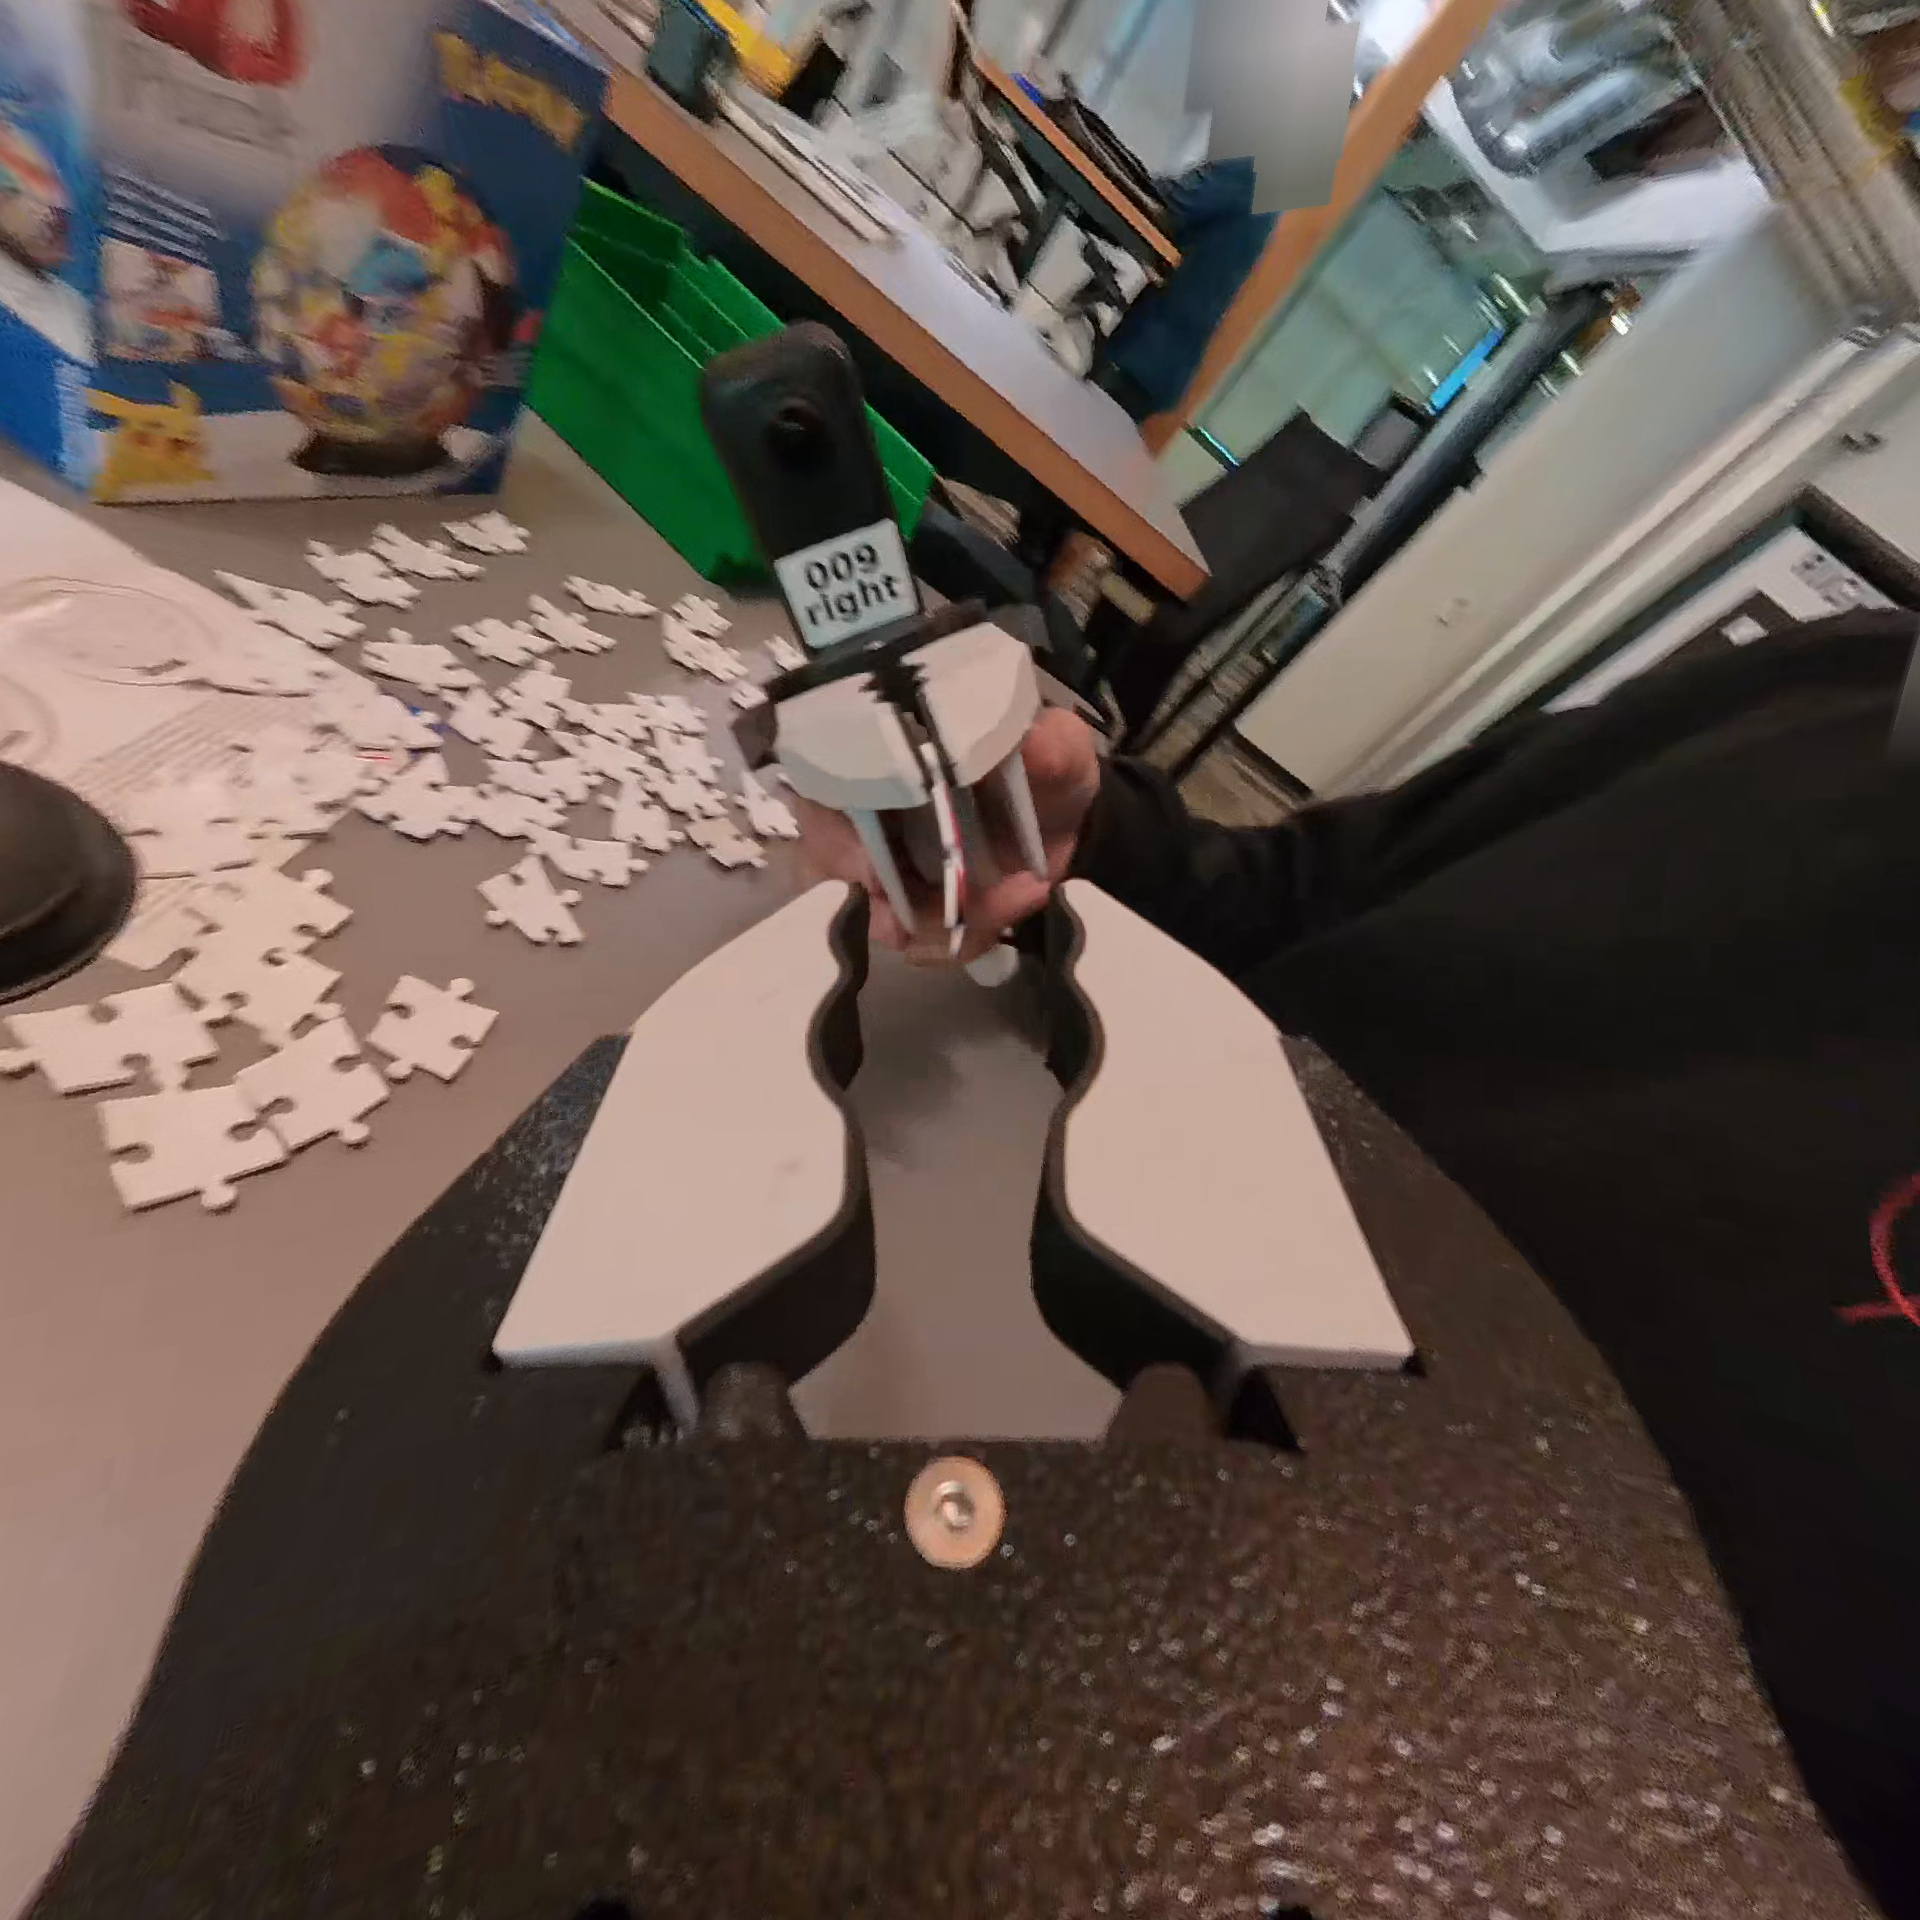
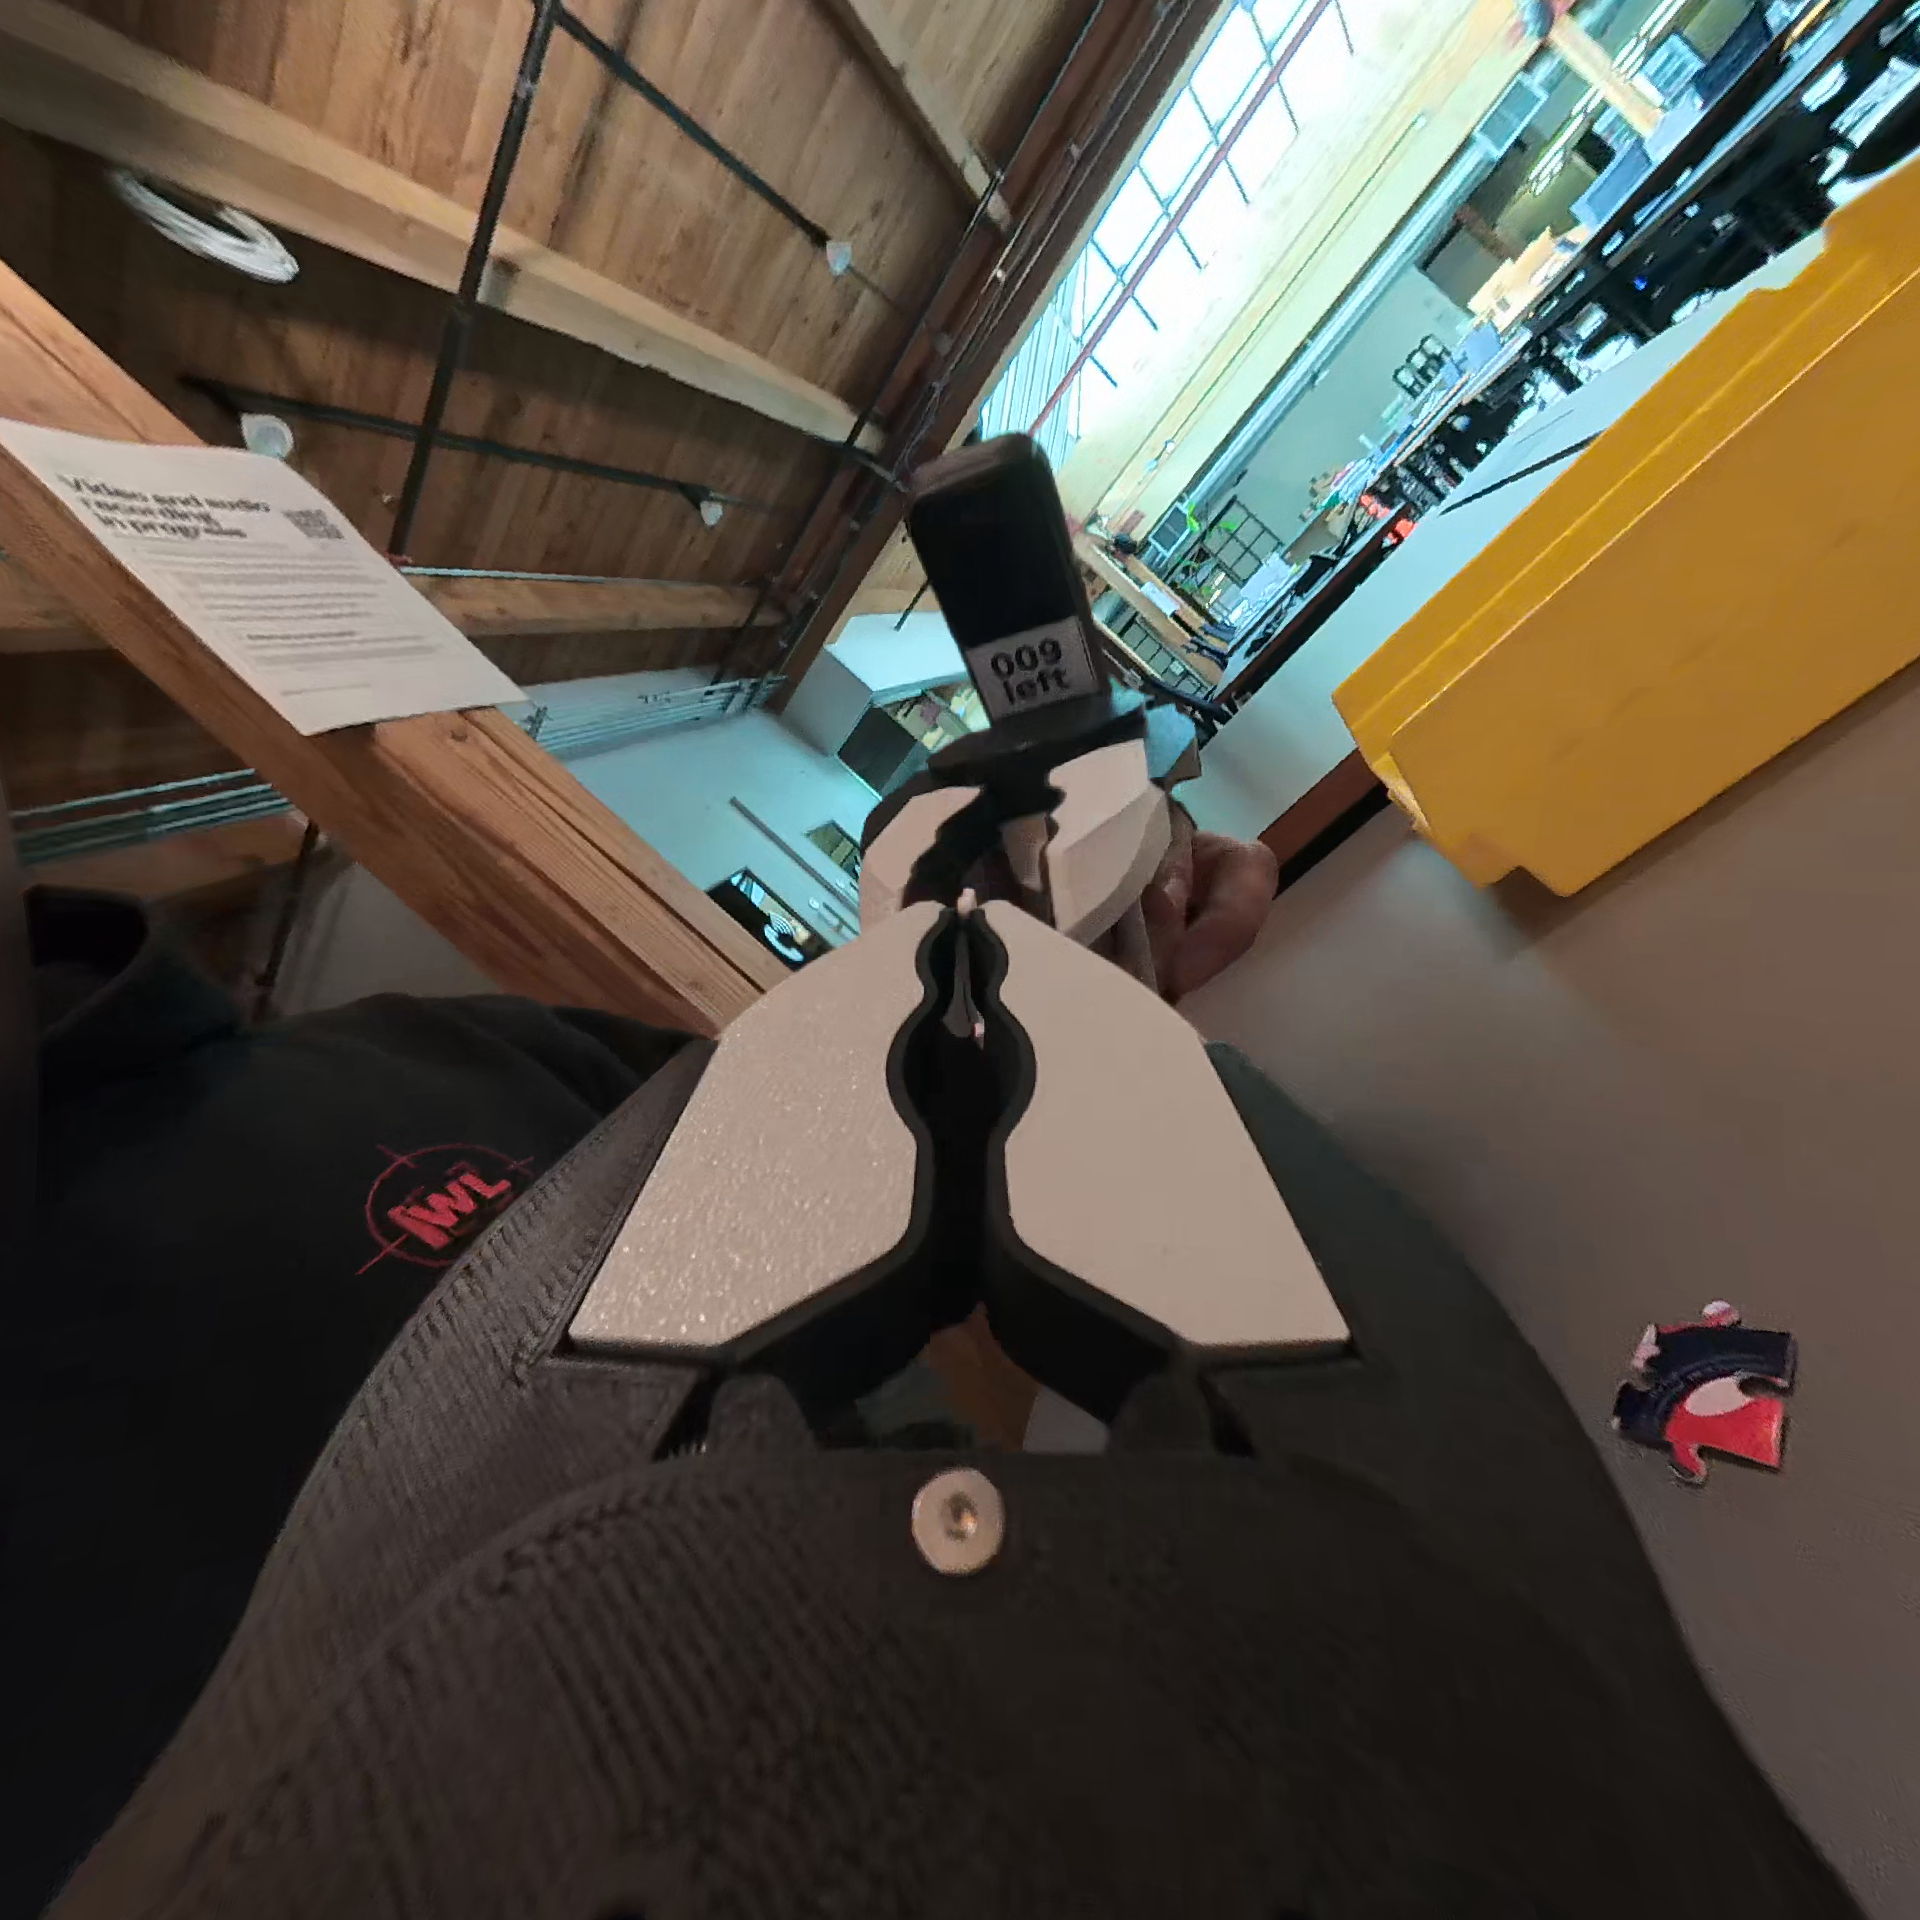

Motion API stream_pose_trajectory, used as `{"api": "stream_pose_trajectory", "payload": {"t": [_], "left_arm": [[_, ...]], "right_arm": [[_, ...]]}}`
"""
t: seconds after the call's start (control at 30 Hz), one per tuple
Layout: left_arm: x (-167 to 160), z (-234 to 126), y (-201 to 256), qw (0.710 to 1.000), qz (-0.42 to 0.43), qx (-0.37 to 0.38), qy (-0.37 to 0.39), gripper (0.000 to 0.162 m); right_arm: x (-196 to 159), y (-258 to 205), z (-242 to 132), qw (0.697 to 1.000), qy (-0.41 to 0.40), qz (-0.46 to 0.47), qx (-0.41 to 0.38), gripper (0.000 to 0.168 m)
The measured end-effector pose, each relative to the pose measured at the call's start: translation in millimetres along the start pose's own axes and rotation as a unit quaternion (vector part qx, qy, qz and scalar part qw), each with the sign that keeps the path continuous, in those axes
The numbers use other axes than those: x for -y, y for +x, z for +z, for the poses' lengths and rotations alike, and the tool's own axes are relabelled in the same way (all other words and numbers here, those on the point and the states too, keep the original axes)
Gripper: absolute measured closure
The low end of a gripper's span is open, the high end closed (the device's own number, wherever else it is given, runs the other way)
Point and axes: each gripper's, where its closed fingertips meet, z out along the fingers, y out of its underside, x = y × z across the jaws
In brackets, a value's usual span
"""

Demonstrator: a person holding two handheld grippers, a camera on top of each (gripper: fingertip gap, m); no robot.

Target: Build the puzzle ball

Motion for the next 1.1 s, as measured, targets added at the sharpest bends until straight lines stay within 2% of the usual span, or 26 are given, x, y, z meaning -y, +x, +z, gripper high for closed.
{"api": "stream_pose_trajectory", "payload": {"t": [0.17, 0.23, 0.3, 0.37, 0.4, 0.47, 0.5, 0.57, 0.63, 0.73, 0.8, 0.9, 1.03, 1.1], "left_arm": [[-8.3, 4.3, 2.9, 0.998, 0.017, -0.005, -0.056, 0.139], [-13.3, 5.3, 1.6, 0.997, 0.017, -0.002, -0.074, 0.147], [-16.7, 5.8, 2.2, 0.997, 0.015, -0.006, -0.081, 0.16], [-17.4, 4.4, -2.6, 0.997, 0.012, 0.007, -0.075, 0.161], [-17.3, 2.7, -5.8, 0.997, 0.013, 0.014, -0.07, 0.161], [-16.1, -6.1, -16.4, 0.998, 0.002, 0.038, -0.052, 0.161], [-14.8, -13.3, -23.1, 0.998, -0.009, 0.053, -0.039, 0.161], [-12.1, -29.1, -29.9, 0.998, -0.03, 0.06, -0.004, 0.161], [-12.4, -42.9, -32.8, 0.997, -0.043, 0.059, 0.026, 0.161], [-18.0, -55.0, -34.8, 0.995, -0.058, 0.057, 0.05, 0.161], [-21.7, -58.9, -34.2, 0.995, -0.061, 0.058, 0.06, 0.161], [-25.7, -63.6, -27.8, 0.994, -0.056, 0.054, 0.075, 0.161], [-32.8, -73.7, -22.0, 0.994, -0.053, 0.055, 0.082, 0.161], [-35.3, -79.0, -19.6, 0.993, -0.054, 0.054, 0.087, 0.161]], "right_arm": [[-13.4, -0.4, 3.8, 0.998, -0.051, -0.015, -0.012, 0.166], [-16.5, 1.5, 6.2, 0.997, -0.066, -0.024, -0.023, 0.166], [-18.3, 2.9, 8.1, 0.996, -0.076, -0.03, -0.031, 0.166], [-16.6, 9.1, 7.3, 0.995, -0.078, -0.039, -0.052, 0.165], [-14.7, 11.6, 5.4, 0.994, -0.078, -0.045, -0.06, 0.162], [-9.9, 22.3, -3.5, 0.989, -0.088, -0.073, -0.098, 0.144], [-10.5, 30.6, -10.7, 0.98, -0.107, -0.107, -0.127, 0.147], [-22.2, 51.2, -26.6, 0.942, -0.195, -0.202, -0.184, 0.152], [-38.6, 72.2, -38.0, 0.883, -0.303, -0.296, -0.203, 0.149], [-60.3, 92.8, -40.7, 0.802, -0.436, -0.379, -0.15, 0.135], [-66.7, 108.5, -44.1, 0.725, -0.526, -0.43, -0.118, 0.129], [-67.3, 125.9, -41.5, 0.642, -0.609, -0.46, -0.076, 0.127], [-76.4, 136.4, -38.5, 0.587, -0.674, -0.448, -0.008, 0.122], [-77.4, 144.3, -43.6, 0.544, -0.709, -0.449, 0.004, 0.119]]}}
